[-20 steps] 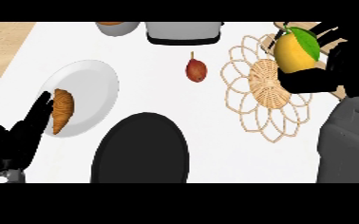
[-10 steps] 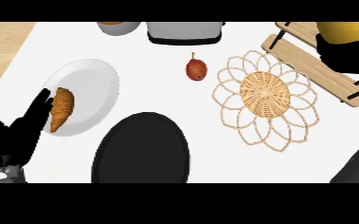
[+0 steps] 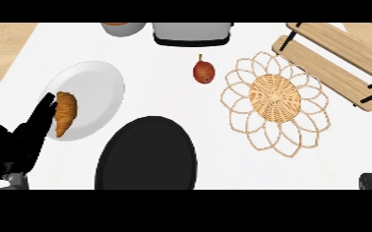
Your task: Pick the lemon from the placemat and place it in the tiered shelf
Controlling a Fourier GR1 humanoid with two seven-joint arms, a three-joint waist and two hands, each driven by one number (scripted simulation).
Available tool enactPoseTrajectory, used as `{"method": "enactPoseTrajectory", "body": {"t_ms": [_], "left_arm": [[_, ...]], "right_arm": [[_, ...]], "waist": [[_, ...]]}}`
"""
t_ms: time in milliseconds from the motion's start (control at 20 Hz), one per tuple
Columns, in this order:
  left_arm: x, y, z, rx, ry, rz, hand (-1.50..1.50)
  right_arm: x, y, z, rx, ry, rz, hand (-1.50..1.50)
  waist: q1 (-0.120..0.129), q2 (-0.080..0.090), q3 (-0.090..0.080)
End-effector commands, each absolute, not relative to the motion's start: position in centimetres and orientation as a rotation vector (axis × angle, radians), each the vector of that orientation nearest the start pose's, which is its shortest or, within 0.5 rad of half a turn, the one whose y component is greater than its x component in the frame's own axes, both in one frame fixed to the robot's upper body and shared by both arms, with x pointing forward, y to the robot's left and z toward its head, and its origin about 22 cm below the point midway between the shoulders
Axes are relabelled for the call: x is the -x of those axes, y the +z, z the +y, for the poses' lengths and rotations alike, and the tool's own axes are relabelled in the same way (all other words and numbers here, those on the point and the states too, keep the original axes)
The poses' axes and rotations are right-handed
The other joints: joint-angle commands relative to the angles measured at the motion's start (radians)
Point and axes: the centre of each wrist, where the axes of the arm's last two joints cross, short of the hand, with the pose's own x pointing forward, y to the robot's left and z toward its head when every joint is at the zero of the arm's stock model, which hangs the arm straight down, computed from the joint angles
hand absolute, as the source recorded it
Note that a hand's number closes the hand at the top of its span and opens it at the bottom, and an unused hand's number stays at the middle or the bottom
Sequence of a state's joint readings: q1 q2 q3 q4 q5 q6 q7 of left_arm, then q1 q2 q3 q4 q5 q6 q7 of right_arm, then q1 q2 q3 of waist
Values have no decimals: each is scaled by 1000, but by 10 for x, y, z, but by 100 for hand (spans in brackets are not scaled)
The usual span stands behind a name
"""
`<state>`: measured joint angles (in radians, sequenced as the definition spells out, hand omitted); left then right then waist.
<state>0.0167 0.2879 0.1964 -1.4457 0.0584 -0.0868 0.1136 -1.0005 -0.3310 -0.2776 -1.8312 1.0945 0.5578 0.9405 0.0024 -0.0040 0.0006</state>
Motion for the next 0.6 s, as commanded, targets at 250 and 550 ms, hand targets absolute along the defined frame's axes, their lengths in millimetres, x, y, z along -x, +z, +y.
{"method": "enactPoseTrajectory", "body": {"t_ms": [250, 550], "left_arm": [[-234, -2, 351, -259, -43, -1342, 0], [-235, -6, 339, -257, -58, -1346, 0]], "right_arm": [[-325, 379, -258, 1517, 188, -1108, 150], [-350, 350, -289, 1566, 231, -1040, 150]], "waist": [[7, 7, -2], [7, 7, -1]]}}
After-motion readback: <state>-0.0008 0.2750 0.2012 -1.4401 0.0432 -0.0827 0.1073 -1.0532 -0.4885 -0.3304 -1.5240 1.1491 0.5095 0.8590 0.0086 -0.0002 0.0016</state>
